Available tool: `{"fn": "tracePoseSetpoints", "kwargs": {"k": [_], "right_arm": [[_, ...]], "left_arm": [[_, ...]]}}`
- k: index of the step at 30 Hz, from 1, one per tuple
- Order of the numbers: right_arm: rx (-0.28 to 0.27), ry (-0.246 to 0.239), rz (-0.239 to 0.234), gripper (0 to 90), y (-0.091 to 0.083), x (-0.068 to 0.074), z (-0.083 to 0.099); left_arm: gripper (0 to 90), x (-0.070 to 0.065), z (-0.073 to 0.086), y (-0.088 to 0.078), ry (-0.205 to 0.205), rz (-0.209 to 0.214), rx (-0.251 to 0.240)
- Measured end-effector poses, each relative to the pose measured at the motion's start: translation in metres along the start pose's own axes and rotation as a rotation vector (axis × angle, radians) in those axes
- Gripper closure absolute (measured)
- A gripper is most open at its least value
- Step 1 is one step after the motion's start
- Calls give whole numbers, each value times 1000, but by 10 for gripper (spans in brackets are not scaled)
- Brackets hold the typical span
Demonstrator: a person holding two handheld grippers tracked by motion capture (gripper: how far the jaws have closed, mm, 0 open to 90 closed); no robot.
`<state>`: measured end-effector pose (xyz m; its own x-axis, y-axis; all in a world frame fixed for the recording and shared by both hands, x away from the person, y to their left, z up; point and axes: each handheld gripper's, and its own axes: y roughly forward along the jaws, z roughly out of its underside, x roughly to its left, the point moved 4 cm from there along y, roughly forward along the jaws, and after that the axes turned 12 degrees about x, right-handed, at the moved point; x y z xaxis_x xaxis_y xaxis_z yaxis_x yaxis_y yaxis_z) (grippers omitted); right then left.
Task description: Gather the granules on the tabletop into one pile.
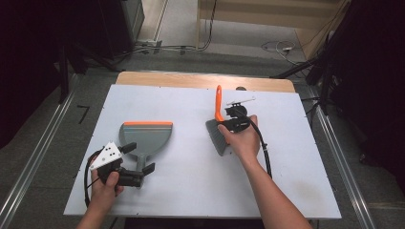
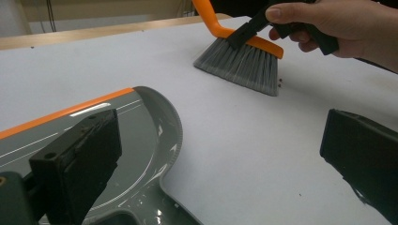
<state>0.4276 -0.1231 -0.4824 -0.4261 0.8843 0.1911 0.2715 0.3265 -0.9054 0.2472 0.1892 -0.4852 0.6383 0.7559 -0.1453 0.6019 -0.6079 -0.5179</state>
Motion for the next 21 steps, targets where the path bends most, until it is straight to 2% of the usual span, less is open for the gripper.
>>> {"fn": "tracePoseSetpoints", "kwargs": {"k": [15,21], "right_arm": [[-33,80,-4,675,-10,-28,20],[-45,101,8,675,-14,-37,25]], "left_arm": [[0,0,0,0,0,-1,-5],[0,0,0,0,0,-2,-5]]}}
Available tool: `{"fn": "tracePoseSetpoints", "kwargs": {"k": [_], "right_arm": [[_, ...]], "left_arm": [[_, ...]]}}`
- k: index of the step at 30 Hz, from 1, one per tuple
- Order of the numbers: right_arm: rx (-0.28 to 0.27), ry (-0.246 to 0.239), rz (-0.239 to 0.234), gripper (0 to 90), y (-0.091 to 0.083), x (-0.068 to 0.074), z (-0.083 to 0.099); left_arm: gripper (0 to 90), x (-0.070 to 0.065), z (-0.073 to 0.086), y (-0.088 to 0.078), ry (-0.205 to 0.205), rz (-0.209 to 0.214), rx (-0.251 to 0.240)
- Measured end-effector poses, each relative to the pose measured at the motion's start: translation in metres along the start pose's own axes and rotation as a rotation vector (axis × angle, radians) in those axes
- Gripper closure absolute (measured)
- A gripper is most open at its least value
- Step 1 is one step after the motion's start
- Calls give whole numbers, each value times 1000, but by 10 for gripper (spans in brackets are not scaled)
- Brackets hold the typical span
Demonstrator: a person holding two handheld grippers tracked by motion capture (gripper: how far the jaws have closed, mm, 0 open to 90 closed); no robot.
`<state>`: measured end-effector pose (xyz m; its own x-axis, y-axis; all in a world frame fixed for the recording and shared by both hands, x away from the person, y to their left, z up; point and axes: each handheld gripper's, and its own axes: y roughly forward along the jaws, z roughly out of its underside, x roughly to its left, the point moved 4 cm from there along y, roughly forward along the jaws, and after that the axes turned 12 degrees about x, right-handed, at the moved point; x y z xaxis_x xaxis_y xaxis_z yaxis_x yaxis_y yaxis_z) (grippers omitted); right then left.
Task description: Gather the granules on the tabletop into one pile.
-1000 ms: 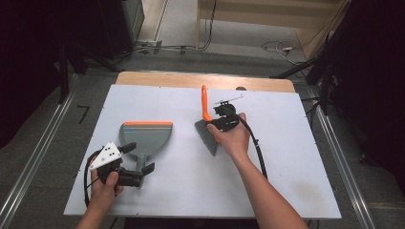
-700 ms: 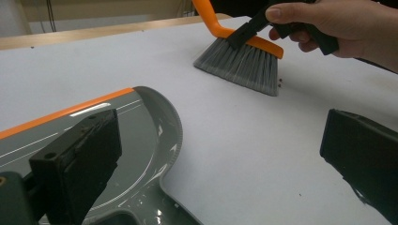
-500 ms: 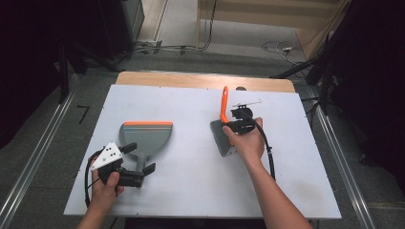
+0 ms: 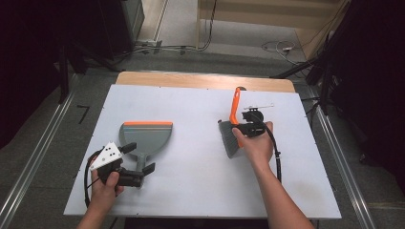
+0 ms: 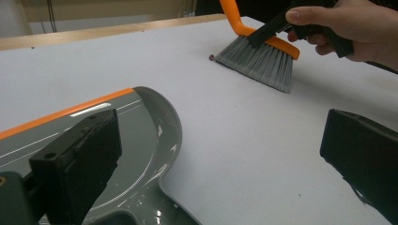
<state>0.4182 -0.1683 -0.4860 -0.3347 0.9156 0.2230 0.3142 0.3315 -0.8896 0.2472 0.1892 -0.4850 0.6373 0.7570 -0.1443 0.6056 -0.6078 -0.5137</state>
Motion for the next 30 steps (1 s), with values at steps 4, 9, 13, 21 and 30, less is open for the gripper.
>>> {"fn": "tracePoseSetpoints", "kwargs": {"k": [4,9,13,21,30], "right_arm": [[-6,16,-3,675,-2,-6,2],[-20,30,-27,677,-5,-7,3],[-54,39,-63,683,-12,1,-1],[-42,20,-85,684,1,30,-27],[-21,93,-35,680,14,10,-32]], "left_arm": [[0,0,0,0,1,-1,3],[0,0,0,0,2,0,5],[0,0,0,1,3,1,4],[0,0,-1,1,2,4,2],[0,1,1,1,-2,7,5]]}}
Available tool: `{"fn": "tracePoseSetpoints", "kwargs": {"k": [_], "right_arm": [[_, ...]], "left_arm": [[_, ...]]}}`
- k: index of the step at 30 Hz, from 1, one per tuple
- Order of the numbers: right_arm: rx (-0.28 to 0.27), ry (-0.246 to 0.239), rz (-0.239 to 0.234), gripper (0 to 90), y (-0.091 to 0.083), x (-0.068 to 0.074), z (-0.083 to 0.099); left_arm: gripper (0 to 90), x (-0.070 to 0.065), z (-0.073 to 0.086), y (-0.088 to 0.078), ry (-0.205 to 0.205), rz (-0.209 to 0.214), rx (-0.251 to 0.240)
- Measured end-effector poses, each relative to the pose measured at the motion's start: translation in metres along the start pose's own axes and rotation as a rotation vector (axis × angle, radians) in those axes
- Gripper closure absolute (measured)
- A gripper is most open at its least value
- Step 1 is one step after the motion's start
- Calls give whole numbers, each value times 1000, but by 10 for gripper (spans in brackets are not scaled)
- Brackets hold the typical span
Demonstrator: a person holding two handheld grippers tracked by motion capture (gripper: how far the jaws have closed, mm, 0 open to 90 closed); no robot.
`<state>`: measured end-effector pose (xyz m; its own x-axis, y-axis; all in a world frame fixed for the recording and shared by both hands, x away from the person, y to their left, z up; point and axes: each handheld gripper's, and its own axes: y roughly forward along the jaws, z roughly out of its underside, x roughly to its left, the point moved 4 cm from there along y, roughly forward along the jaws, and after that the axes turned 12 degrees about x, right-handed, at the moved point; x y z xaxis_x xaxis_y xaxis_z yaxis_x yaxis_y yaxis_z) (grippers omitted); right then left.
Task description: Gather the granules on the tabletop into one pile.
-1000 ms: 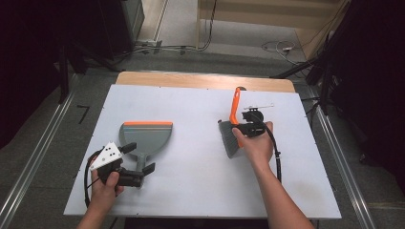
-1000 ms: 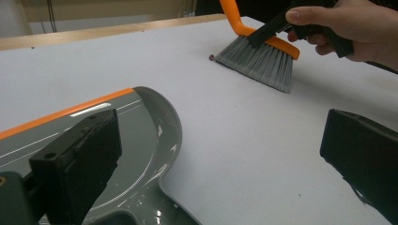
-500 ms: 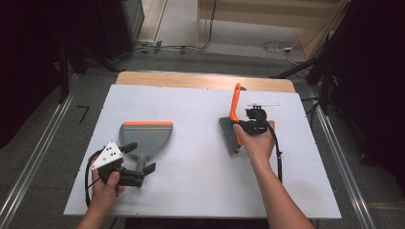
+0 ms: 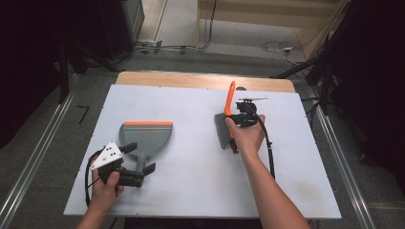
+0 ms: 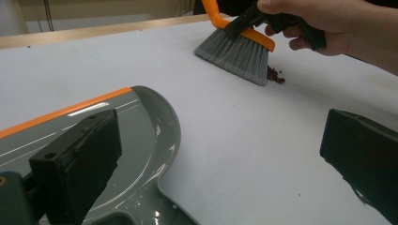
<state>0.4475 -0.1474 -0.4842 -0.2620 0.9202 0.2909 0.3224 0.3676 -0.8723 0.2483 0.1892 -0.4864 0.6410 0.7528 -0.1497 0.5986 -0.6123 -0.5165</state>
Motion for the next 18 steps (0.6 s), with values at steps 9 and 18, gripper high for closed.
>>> {"fn": "tracePoseSetpoints", "kwargs": {"k": [9,18], "right_arm": [[-22,58,-5,681,-16,-29,11],[-98,-32,-136,683,-52,-24,2]], "left_arm": [[0,-2,-1,0,4,-3,0],[0,-2,-1,2,3,-3,3]]}}
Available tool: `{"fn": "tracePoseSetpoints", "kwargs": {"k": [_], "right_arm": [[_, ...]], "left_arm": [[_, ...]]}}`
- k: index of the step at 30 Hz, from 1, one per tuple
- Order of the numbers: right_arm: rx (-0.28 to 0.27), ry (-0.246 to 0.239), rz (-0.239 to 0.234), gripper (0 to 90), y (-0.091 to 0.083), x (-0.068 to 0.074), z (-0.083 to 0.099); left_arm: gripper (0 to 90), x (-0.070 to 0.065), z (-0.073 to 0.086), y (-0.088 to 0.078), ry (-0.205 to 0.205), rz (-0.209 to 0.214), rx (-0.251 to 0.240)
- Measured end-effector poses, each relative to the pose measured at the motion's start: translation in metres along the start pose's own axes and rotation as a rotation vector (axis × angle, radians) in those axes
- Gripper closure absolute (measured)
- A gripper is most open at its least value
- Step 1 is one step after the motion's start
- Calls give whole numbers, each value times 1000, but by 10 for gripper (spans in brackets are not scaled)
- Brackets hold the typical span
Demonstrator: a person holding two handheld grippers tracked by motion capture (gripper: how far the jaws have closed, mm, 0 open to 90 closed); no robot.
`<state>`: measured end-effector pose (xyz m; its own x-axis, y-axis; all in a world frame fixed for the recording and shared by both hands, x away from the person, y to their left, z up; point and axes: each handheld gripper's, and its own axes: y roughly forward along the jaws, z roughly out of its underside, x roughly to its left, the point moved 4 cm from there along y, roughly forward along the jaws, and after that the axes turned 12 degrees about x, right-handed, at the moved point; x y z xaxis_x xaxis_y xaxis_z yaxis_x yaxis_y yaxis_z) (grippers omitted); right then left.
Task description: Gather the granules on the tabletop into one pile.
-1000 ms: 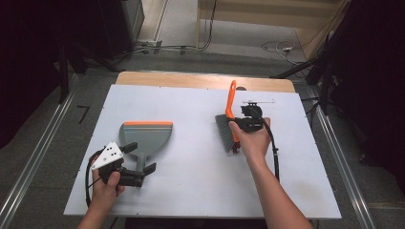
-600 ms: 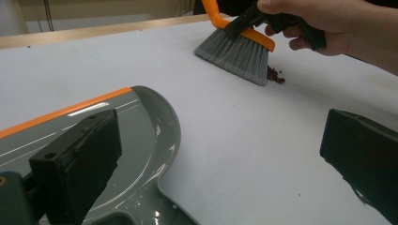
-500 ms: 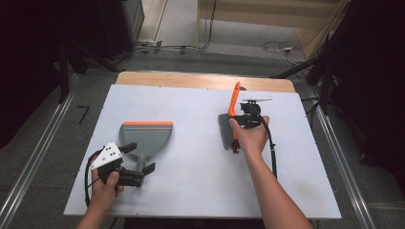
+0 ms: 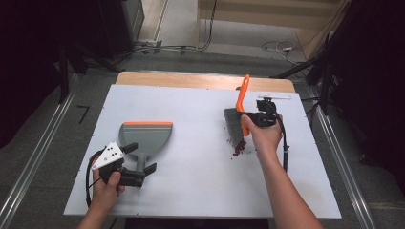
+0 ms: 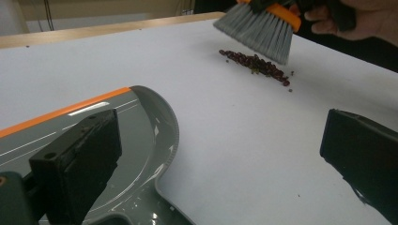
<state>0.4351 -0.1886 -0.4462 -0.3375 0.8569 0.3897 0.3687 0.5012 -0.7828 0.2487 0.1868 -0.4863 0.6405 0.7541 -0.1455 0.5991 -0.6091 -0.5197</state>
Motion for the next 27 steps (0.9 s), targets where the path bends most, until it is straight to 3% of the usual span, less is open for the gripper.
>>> {"fn": "tracePoseSetpoints", "kwargs": {"k": [2,3,6,7,8,10,12,14,19,21,27], "right_arm": [[-8,-67,25,683,-9,3,-10],[-9,-136,86,683,-14,4,-17],[8,-293,155,684,-16,3,-34],[17,-367,168,683,-13,2,-38],[12,-472,194,683,-7,0,-42],[29,-653,272,683,6,-1,-45],[84,-758,324,683,19,-1,-44],[96,-857,351,683,32,0,-43],[162,-974,343,684,52,2,-32],[158,-980,304,686,51,3,-28],[178,-1023,274,690,43,7,-12]], "left_arm": [[0,0,0,0,0,0,0],[0,0,0,0,0,1,1],[0,0,0,0,2,-1,2],[0,0,0,0,2,-2,2],[0,0,0,0,2,-2,2],[0,1,0,0,2,-3,2],[0,2,0,-1,-3,-4,2],[0,2,1,-1,-4,-3,2],[0,2,1,-1,-3,-4,2],[0,2,1,-1,-3,-5,2],[0,1,1,0,1,-2,3]]}}
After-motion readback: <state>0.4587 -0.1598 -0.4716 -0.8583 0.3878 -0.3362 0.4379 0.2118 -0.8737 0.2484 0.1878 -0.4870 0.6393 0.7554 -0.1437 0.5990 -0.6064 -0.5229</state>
